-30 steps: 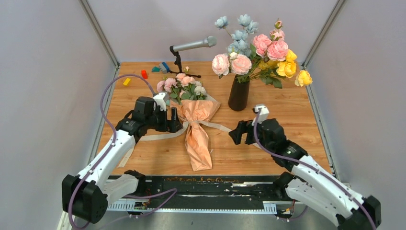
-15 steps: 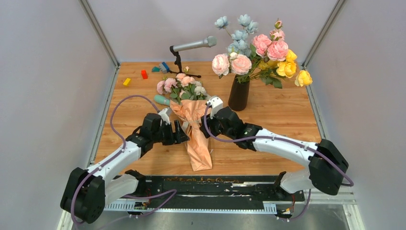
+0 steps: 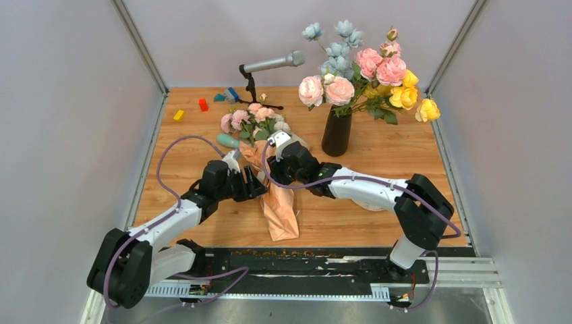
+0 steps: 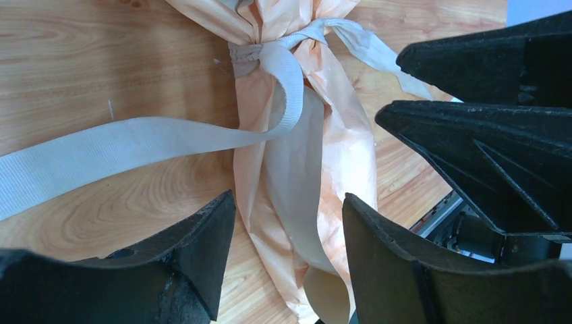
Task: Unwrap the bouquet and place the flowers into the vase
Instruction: Untie the ribbon from the wrapping paper.
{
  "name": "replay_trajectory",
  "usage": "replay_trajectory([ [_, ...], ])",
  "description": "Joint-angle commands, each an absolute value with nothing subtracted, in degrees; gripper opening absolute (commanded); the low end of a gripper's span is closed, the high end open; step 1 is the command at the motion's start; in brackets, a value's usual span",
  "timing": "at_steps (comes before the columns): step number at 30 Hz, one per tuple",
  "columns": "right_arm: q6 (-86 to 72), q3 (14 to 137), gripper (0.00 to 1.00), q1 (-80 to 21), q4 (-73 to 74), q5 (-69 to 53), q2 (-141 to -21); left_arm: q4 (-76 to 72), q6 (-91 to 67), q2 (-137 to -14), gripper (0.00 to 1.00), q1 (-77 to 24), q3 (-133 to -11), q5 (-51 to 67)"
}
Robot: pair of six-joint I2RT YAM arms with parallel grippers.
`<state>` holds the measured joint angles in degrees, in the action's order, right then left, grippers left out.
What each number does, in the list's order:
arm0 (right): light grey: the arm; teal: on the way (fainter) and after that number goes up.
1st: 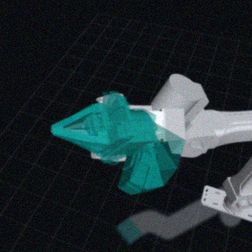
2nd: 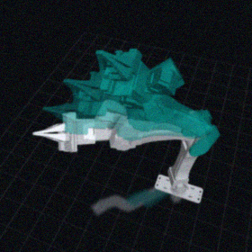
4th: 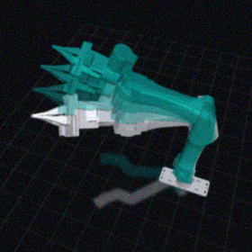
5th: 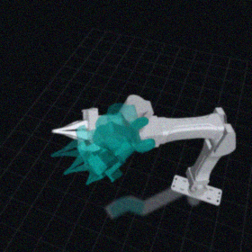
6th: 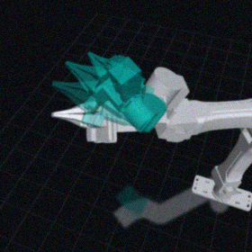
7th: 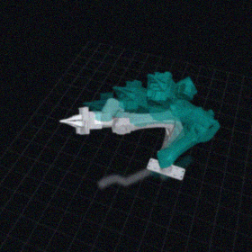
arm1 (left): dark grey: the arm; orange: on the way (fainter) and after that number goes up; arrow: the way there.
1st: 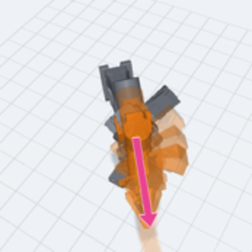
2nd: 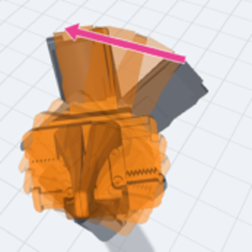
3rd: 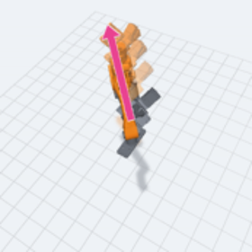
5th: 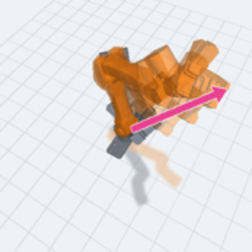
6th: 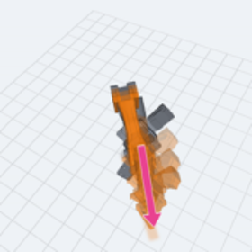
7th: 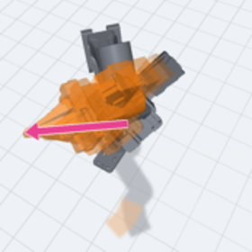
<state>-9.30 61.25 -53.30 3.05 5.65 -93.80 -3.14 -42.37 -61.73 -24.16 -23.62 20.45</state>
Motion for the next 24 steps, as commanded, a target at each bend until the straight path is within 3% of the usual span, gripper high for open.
replay_trajectory([
  [1, -7.07, 66.19, 0.36, -53.47, 2.23, 4.93, -96.54, -7.19, -42.97, -62.74, 0.66, -24.97, -23.36, 18.94],
  [15, -6.50, 69.42, 0.28, -53.33, 3.41, 7.34, -102.93, -7.35, -40.11, -66.61, 0.53, -25.98, -23.71, 16.34],
  [24, -7.00, 69.35, 0.28, -51.72, 3.38, 7.27, -103.79, -8.27, -39.12, -69.25, 0.36, -26.28, -23.60, 15.97],
])
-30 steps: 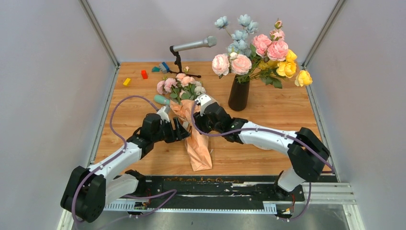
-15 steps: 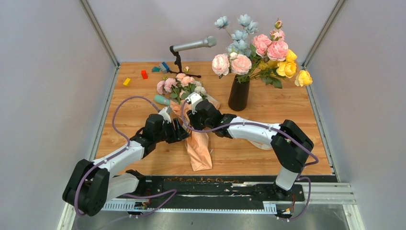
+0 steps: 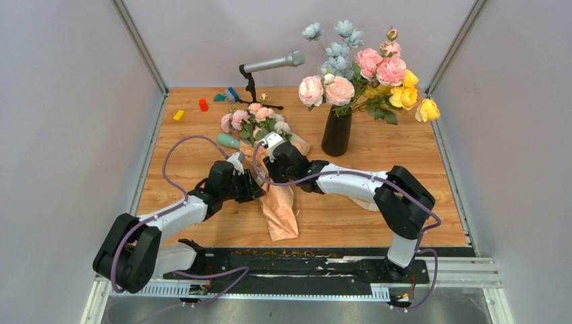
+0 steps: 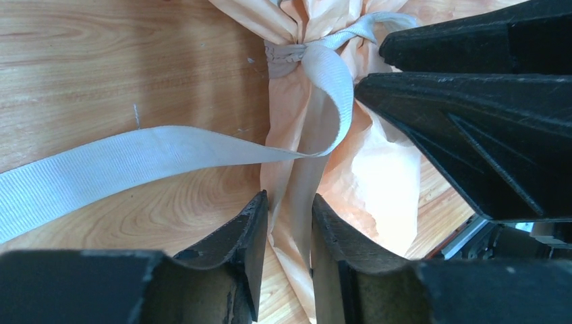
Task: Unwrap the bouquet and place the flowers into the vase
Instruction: Untie the ribbon from the wrapping paper.
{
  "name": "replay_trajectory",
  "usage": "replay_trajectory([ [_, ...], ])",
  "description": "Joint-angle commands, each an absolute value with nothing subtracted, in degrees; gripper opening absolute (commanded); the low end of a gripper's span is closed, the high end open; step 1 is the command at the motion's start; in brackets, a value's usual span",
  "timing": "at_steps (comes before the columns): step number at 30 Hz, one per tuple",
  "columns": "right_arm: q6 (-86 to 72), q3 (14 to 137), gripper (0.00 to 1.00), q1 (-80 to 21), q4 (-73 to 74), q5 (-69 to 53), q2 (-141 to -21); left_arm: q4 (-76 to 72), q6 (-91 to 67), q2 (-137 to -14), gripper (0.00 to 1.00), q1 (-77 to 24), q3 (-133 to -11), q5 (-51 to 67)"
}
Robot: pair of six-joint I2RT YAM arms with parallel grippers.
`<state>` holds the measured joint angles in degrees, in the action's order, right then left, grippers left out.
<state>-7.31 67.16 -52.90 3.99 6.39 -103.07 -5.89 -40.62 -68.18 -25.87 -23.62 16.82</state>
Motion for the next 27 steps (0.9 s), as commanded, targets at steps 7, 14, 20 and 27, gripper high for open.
replay_trajectory([
  [7, -7.59, 69.35, 0.29, -50.31, 3.13, 5.83, -104.28, -8.28, -38.72, -70.55, 0.20, -26.37, -23.53, 15.24],
  [14, -8.82, 69.38, 0.33, -48.84, 2.29, 3.19, -104.49, -8.16, -38.36, -71.85, 0.00, -26.37, -23.73, 14.74],
  [20, -9.58, 69.84, 0.38, -47.82, 2.37, 1.78, -104.63, -8.06, -38.47, -72.11, 0.00, -26.39, -23.48, 14.52],
  [27, -9.75, 71.16, 0.40, -47.79, 3.72, 0.92, -105.95, -7.63, -38.35, -71.61, 0.00, -26.46, -23.51, 14.50],
])
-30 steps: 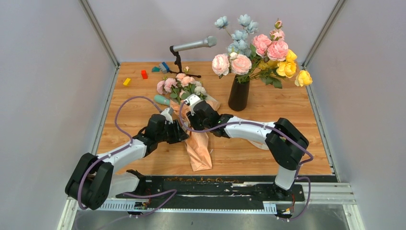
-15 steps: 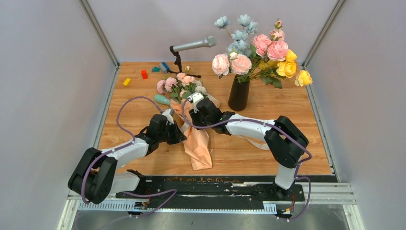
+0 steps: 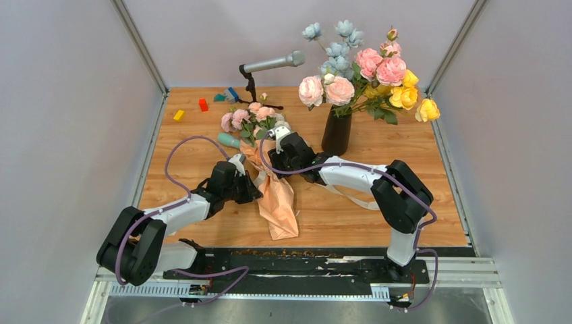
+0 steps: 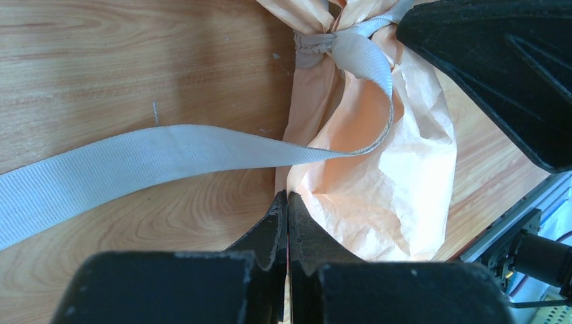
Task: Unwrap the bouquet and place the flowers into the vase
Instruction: Untie the ribbon from the wrapping paper.
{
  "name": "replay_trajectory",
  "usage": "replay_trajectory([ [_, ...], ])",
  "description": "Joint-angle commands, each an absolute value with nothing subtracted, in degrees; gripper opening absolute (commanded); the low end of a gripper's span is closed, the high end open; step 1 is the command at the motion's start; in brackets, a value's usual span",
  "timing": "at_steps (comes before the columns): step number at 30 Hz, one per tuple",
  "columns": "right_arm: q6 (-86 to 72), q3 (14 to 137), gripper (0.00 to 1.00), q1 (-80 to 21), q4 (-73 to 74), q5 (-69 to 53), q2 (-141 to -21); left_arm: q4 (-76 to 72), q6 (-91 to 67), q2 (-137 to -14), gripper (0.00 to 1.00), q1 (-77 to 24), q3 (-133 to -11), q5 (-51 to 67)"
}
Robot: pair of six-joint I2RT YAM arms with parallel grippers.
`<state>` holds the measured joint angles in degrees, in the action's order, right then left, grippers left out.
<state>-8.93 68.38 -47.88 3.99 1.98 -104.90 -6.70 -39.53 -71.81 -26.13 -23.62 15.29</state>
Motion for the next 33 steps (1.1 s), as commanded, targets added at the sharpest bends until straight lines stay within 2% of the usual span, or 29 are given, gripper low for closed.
replay_trajectory([
  [1, -9.65, 71.27, 0.39, -47.73, 3.96, 0.94, -106.06, -7.42, -38.33, -71.45, 0.00, -26.43, -23.49, 14.39],
  [6, -9.02, 70.55, 0.33, -47.72, 4.22, 0.92, -105.99, -6.92, -38.23, -71.12, 0.00, -26.45, -23.47, 14.22],
  [15, -9.73, 68.20, 0.31, -47.89, 2.26, -4.77, -105.91, -5.72, -37.64, -70.91, 0.00, -26.41, -24.55, 13.80],
  [22, -9.77, 67.15, 0.27, -48.08, 1.95, -4.05, -106.59, -4.77, -37.29, -70.50, 0.00, -26.46, -25.26, 13.17],
  [24, -9.67, 67.12, 0.22, -48.08, 1.98, -3.68, -106.94, -4.47, -37.15, -70.33, 0.00, -26.46, -25.26, 12.92],
  [28, -10.25, 66.42, 0.01, -48.08, 0.76, -1.33, -105.94, -3.99, -36.99, -70.11, 0.00, -26.46, -24.83, 12.50],
  [33, -13.52, 63.03, 0.00, -48.08, -4.88, 3.25, -101.55, -3.76, -37.28, -69.37, 0.00, -26.46, -23.58, 11.56],
])
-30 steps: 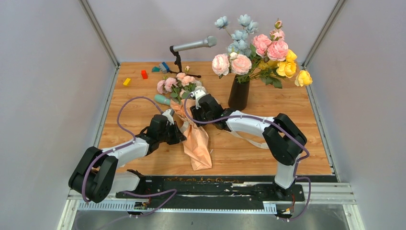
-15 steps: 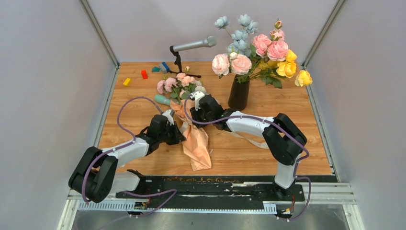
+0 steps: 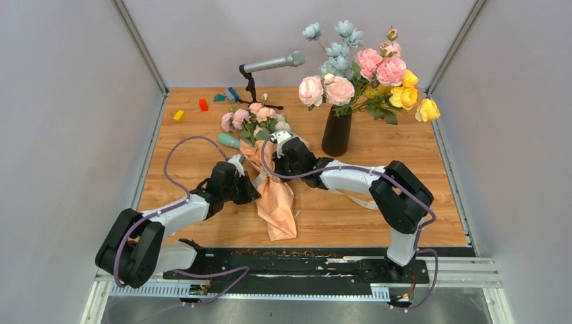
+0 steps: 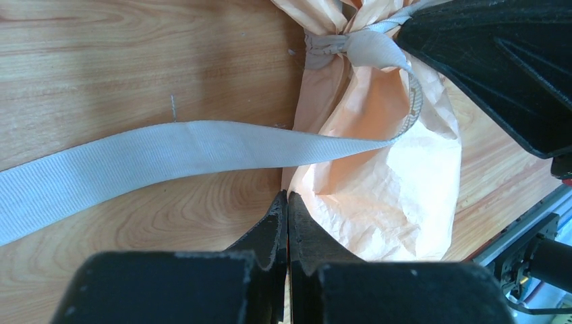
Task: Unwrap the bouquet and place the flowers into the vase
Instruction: Untie the ribbon from the wrapping paper.
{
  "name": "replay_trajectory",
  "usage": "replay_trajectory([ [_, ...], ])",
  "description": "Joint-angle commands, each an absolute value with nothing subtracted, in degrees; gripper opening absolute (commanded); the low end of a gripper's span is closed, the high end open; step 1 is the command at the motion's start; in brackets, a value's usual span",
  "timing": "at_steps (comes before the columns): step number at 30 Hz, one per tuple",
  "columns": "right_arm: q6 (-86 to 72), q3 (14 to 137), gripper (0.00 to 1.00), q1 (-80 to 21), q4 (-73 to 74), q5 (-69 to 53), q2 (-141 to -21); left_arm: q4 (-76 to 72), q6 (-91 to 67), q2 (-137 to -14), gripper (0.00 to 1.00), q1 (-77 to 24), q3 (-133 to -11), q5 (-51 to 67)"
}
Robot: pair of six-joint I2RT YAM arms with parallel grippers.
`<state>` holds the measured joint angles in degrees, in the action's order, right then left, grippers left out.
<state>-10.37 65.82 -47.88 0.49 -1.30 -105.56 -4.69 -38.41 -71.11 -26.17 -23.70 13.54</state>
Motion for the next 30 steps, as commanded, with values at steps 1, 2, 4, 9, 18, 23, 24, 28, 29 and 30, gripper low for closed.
replay_trajectory([
  [1, -14.41, 62.35, 0.00, -48.08, -6.10, 3.84, -100.60, -3.84, -37.51, -69.27, 0.00, -26.46, -23.14, 11.49],
  [2, -15.51, 61.64, 0.00, -48.08, -7.13, 4.71, -99.53, -3.85, -37.65, -69.02, 0.00, -26.46, -22.91, 11.20],
  [4, -17.09, 60.36, 0.00, -48.08, -9.15, 6.52, -98.20, -3.94, -37.98, -68.59, 0.00, -26.47, -21.95, 10.76],
  [9, -19.65, 57.51, 0.00, -48.08, -12.20, 9.06, -95.62, -3.80, -38.35, -67.77, 0.00, -26.46, -20.63, 9.93],
  [18, -23.47, 54.54, 0.00, -48.09, -10.96, 13.21, -93.39, -1.78, -38.25, -65.85, 0.00, -26.45, -20.03, 8.06],
  [23, -26.20, 52.00, 0.00, -48.08, -10.07, 15.92, -90.82, -0.96, -38.42, -64.91, 0.00, -26.46, -19.61, 6.61],
  [24, -26.41, 51.87, 0.00, -48.08, -9.24, 16.27, -90.41, -0.70, -38.35, -64.84, 0.00, -26.46, -19.60, 6.43],
  [28, -26.22, 51.65, 0.00, -48.08, -7.45, 17.03, -89.63, -0.28, -37.69, -64.53, 0.00, -26.46, -20.08, 6.00],
  [29, -26.19, 51.53, 0.00, -48.09, -7.17, 17.30, -89.40, -0.27, -37.35, -64.47, 0.00, -26.46, -20.40, 5.95],
  [30, -26.13, 51.32, 0.00, -48.08, -6.89, 17.58, -89.15, 1.03, -37.18, -64.46, 0.00, -26.41, -20.62, 5.84],
])
